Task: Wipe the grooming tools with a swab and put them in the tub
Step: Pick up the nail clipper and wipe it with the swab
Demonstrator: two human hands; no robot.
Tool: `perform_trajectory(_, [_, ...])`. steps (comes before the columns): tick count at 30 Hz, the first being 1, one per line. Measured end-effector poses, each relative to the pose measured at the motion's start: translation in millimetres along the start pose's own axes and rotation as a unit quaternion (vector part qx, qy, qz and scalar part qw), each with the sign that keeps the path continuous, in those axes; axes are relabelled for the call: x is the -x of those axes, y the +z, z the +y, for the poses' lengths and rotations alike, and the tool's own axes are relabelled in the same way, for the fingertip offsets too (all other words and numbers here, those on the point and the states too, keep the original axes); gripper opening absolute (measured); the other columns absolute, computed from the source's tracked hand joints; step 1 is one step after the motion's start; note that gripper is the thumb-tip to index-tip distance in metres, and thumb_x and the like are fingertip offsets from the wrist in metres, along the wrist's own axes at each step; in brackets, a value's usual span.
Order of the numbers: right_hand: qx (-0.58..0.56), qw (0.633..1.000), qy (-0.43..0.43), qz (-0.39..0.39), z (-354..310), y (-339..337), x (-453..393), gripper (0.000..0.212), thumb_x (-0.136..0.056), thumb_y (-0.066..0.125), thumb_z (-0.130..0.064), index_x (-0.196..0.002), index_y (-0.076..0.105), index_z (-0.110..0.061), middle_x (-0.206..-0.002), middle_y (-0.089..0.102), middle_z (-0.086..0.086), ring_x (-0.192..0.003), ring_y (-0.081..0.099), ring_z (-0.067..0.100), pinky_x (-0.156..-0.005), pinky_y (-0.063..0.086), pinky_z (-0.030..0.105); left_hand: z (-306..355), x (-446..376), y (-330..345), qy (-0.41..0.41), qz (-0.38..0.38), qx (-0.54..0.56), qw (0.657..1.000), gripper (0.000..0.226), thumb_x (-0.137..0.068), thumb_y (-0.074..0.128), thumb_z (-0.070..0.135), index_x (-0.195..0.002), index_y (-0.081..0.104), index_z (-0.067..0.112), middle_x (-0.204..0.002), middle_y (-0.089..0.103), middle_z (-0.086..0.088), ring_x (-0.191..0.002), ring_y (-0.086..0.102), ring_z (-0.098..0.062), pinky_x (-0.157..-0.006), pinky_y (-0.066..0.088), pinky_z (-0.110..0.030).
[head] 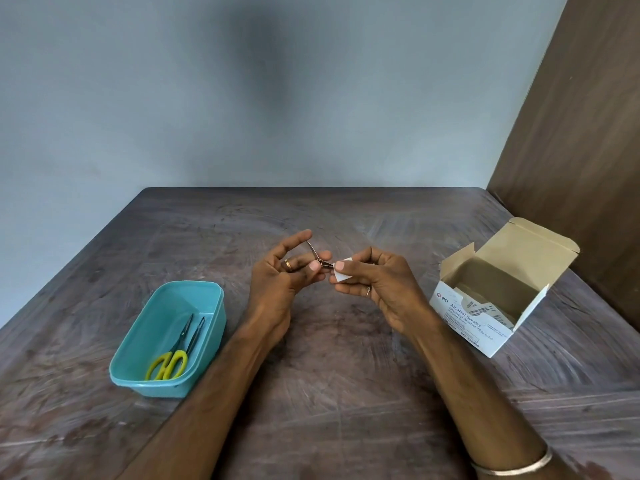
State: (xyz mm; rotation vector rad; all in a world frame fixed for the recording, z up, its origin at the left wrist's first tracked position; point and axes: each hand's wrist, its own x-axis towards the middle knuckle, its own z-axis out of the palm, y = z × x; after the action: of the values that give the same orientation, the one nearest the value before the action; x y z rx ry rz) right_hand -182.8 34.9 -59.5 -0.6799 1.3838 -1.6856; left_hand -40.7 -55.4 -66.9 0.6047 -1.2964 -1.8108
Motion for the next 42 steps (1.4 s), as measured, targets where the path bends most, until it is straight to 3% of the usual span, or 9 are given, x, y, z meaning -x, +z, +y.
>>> perform_trajectory(5, [-0.013,1.0,0.004,-0.012,2,2,0,0.015,-0.082,0.076,0.0,-0.082,0.061,-0.004,-0.09,0.076,0.022,-0.086,0.076,0.034,-0.068,0.062,0.033,0,-2,-2,-0.006,-0.001,0.016,1.0,0.058,-0.075,0.068,0.003,-0.131,0.058,0.012,-0.104,0.073,-0.023,-0.095,0.072,-0.032,-0.089,0.057,-0.045])
perform_trajectory(11, [-0.001,1.0,-0.013,-0.001,3,4,0,0.017,-0.082,0.078,-0.005,-0.082,0.061,-0.007,-0.089,0.076,0.02,-0.08,0.076,0.033,-0.07,0.064,0.036,-2,1,1,0.023,0.007,-0.041,0.999,0.034,-0.083,0.07,0.004,-0.116,0.069,0.01,-0.089,0.074,-0.018,-0.078,0.071,-0.023,-0.08,0.06,-0.036])
perform_trajectory(16, [0.022,1.0,-0.02,-0.002,3,5,1,0.019,-0.082,0.078,-0.01,-0.088,0.06,-0.008,-0.087,0.077,0.015,-0.075,0.076,0.03,-0.067,0.063,0.038,-4,1,3,0.051,0.02,-0.082,0.995,0.027,-0.082,0.071,-0.001,-0.107,0.072,0.008,-0.075,0.071,-0.007,-0.079,0.071,-0.02,-0.074,0.059,-0.028])
perform_trajectory(25, [-0.004,1.0,0.011,-0.025,4,2,-1,0.019,-0.085,0.076,-0.018,-0.097,0.069,-0.006,-0.094,0.077,0.014,-0.083,0.075,0.026,-0.065,0.063,0.037,-5,2,4,0.075,0.021,-0.12,0.99,0.028,-0.088,0.063,-0.008,-0.106,0.07,0.013,-0.091,0.076,-0.007,-0.083,0.071,-0.013,-0.072,0.06,-0.026])
perform_trajectory(30, [0.096,0.995,-0.028,-0.017,6,0,-2,0.017,-0.08,0.081,-0.025,-0.088,0.074,-0.012,-0.096,0.076,0.013,-0.091,0.073,0.021,-0.069,0.06,0.04,-8,-1,0,0.087,0.038,-0.147,0.985,0.028,-0.088,0.064,-0.005,-0.109,0.07,0.012,-0.096,0.076,-0.005,-0.091,0.072,-0.017,-0.073,0.059,-0.028])
perform_trajectory(36, [0.209,0.972,-0.109,0.009,9,-1,-4,0.013,-0.079,0.083,-0.022,-0.091,0.079,-0.017,-0.081,0.075,0.005,-0.07,0.064,0.008,-0.061,0.052,0.025,-8,0,-1,0.111,0.026,-0.181,0.977,0.027,-0.089,0.063,-0.005,-0.11,0.07,0.011,-0.093,0.076,-0.006,-0.089,0.072,-0.019,-0.075,0.061,-0.03])
perform_trajectory(42, [0.252,0.952,-0.173,0.023,12,-2,-7,0.007,-0.083,0.079,-0.03,-0.086,0.079,-0.024,-0.08,0.076,-0.004,-0.07,0.065,0.008,-0.06,0.052,0.019,-11,-1,0,0.16,0.023,-0.26,0.952,0.027,-0.088,0.062,-0.006,-0.103,0.073,0.013,-0.092,0.074,0.004,-0.084,0.07,-0.014,-0.073,0.06,-0.031])
